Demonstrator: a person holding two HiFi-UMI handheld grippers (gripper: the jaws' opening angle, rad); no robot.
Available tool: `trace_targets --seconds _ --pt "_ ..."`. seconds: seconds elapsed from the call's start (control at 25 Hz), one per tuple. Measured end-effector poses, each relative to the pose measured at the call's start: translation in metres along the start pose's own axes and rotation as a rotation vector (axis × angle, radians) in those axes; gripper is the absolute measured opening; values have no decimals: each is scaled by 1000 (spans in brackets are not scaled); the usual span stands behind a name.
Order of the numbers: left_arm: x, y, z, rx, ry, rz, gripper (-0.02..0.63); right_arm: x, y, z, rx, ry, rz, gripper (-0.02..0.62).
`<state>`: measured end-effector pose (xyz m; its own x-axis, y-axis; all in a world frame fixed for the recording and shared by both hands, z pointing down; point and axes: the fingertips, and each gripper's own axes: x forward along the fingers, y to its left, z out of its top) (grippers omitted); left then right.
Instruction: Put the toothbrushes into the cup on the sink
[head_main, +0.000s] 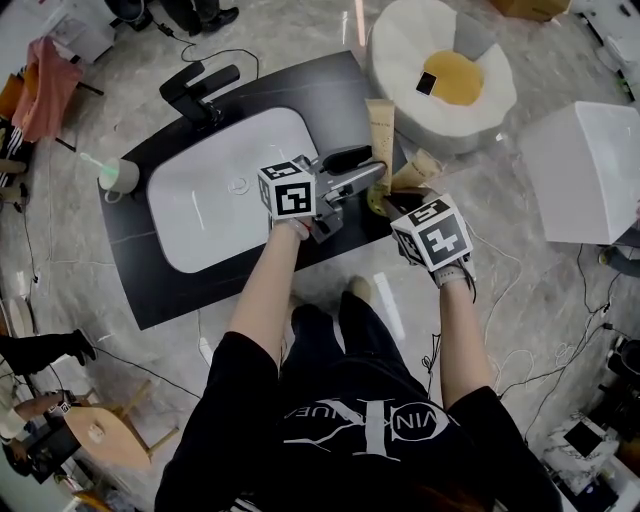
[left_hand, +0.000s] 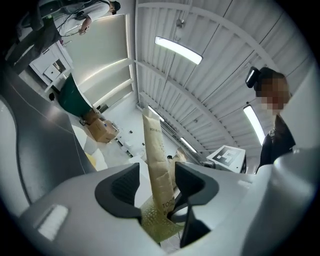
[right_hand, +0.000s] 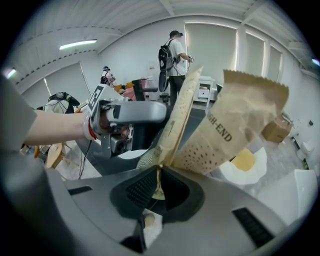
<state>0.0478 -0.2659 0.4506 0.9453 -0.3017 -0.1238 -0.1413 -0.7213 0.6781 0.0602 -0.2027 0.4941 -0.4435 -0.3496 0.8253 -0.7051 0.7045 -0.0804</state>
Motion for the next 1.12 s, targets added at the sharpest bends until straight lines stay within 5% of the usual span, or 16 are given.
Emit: trace_targets --seconds 0.32,0.84,1.12 --pt "-3 -5 2 50 0 -21 65 2 -2 2 -12 -28 -19 32" --pt "-6 -28 -1 229 113 -35 54 -12 3 10 44 -102 -6 34" --pt "-2 -32 -29 370 286 -20 54 -19 7 7 44 -105 -16 32"
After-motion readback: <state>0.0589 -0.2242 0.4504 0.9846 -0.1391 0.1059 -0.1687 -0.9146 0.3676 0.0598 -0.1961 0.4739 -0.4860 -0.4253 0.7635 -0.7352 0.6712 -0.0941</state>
